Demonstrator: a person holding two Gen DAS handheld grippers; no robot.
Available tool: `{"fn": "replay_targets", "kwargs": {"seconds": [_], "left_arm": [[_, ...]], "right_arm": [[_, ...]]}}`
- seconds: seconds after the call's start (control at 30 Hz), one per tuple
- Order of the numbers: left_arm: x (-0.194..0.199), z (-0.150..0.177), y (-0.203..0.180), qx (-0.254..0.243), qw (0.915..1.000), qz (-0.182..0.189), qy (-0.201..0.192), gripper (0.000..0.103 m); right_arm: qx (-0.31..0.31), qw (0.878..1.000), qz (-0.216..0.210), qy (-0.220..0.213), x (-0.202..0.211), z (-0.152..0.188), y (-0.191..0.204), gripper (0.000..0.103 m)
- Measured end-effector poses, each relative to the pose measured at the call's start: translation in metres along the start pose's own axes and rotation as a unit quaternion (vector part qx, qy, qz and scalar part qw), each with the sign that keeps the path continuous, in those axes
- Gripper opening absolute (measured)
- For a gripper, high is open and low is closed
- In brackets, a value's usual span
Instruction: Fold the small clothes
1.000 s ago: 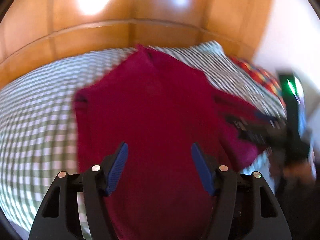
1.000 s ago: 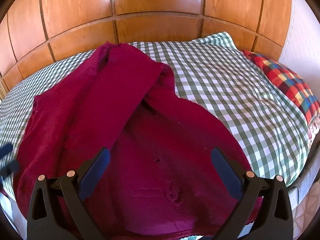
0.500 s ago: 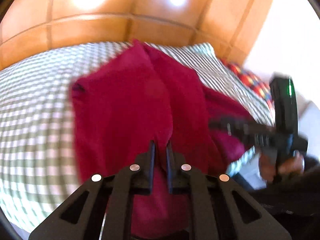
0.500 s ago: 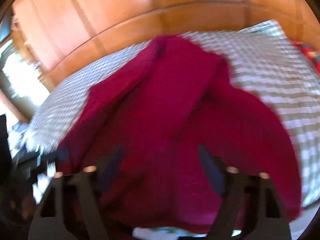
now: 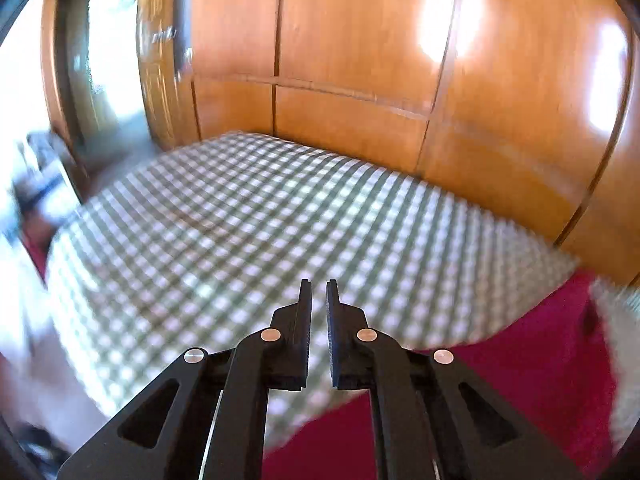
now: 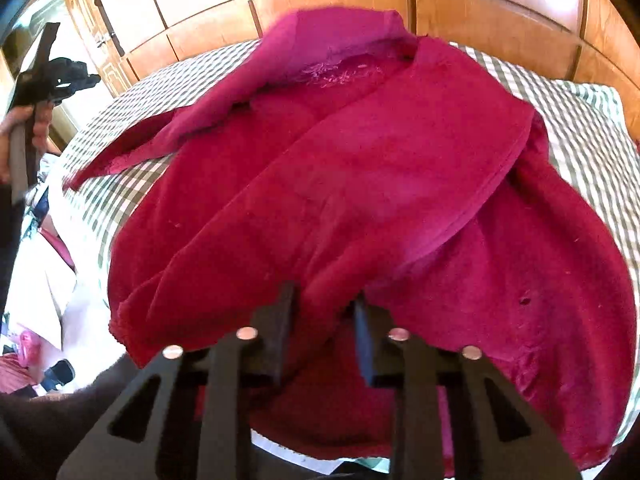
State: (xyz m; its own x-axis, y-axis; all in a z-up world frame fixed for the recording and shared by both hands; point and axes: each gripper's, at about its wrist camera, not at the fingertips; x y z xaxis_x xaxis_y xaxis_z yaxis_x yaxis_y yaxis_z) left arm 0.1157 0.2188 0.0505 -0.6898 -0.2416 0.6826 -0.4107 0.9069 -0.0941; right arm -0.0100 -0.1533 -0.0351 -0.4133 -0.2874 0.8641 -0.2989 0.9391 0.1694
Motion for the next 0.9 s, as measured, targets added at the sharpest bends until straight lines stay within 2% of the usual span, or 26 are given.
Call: {"fn": "replay_targets", "kwargs": {"seconds": [0.1, 0.23, 0.3, 0.4, 0.47, 0.5, 0.57, 0.6, 0.63, 0.67, 0.73, 0.77, 0.8, 0.83, 0.87, 0.9], "left_arm": [[0.013, 0.022, -0.021, -0.03, 0.9977, 0.062, 0.0, 0.005], [0.018, 0.078, -0.062, -0.104, 0.984, 0.139, 0.04, 0.005], [0.018, 0.114, -0.081, -0.137, 0.9737, 0.164, 0.078, 0.005], [0.016, 0.159, -0.09, -0.17, 0.9626, 0.178, 0.114, 0.005], [0.019, 0.181, -0.095, -0.178, 0.9558, 0.193, 0.134, 0.005], [0.019, 0.186, -0.095, -0.173, 0.9545, 0.198, 0.141, 0.005], [0.018, 0.195, -0.094, -0.164, 0.953, 0.206, 0.15, 0.005], [0.021, 0.198, -0.095, -0.162, 0.9537, 0.205, 0.149, 0.005], [0.02, 0.198, -0.093, -0.161, 0.9536, 0.206, 0.149, 0.005], [0.021, 0.199, -0.093, -0.158, 0.9529, 0.21, 0.152, 0.005], [0.022, 0.204, -0.088, -0.151, 0.9524, 0.214, 0.157, 0.005], [0.024, 0.205, -0.087, -0.15, 0.9521, 0.214, 0.158, 0.005], [0.027, 0.207, -0.083, -0.15, 0.9518, 0.214, 0.16, 0.005], [0.033, 0.209, -0.081, -0.151, 0.9511, 0.216, 0.161, 0.009], [0.039, 0.212, -0.077, -0.151, 0.9493, 0.222, 0.164, 0.023], [0.041, 0.214, -0.075, -0.147, 0.9462, 0.234, 0.169, 0.032]], "right_arm": [[0.015, 1.0, 0.001, -0.002, 0.007, -0.005, -0.001, 0.013], [0.045, 0.998, 0.004, -0.033, 0.036, -0.02, -0.007, 0.011], [0.046, 0.997, 0.019, -0.057, 0.053, -0.03, -0.019, 0.009], [0.022, 0.993, 0.055, -0.098, 0.083, -0.047, -0.049, 0.009], [0.002, 0.985, 0.118, -0.128, 0.105, -0.063, -0.086, 0.009], [-0.002, 0.98, 0.146, -0.136, 0.111, -0.069, -0.1, 0.009], [-0.034, 0.964, 0.216, -0.15, 0.125, -0.088, -0.151, 0.009], [-0.05, 0.955, 0.249, -0.154, 0.129, -0.098, -0.175, 0.009], [-0.07, 0.94, 0.295, -0.156, 0.131, -0.11, -0.208, 0.009], [-0.094, 0.93, 0.318, -0.157, 0.131, -0.118, -0.233, 0.009], [-0.16, 0.915, 0.335, -0.157, 0.132, -0.131, -0.288, 0.017], [-0.173, 0.912, 0.337, -0.157, 0.131, -0.133, -0.304, 0.042], [-0.186, 0.909, 0.338, -0.158, 0.13, -0.132, -0.316, 0.076], [-0.207, 0.904, 0.336, -0.162, 0.129, -0.126, -0.325, 0.08], [-0.218, 0.905, 0.328, -0.161, 0.131, -0.119, -0.327, 0.079], [-0.222, 0.909, 0.315, -0.156, 0.128, -0.112, -0.325, 0.079]]}}
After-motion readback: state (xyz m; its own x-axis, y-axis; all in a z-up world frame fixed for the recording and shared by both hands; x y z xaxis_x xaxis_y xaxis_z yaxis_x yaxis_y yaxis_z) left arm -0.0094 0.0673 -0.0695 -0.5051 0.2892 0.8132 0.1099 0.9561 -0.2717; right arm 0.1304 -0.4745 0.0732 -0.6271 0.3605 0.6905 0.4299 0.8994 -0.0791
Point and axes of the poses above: each gripper's, at about its wrist camera, not at the fingertips, and x roughly against the way its jaws point, y to its left, z to its underside, and after that the axes turned 2 degrees about -z, right-handed
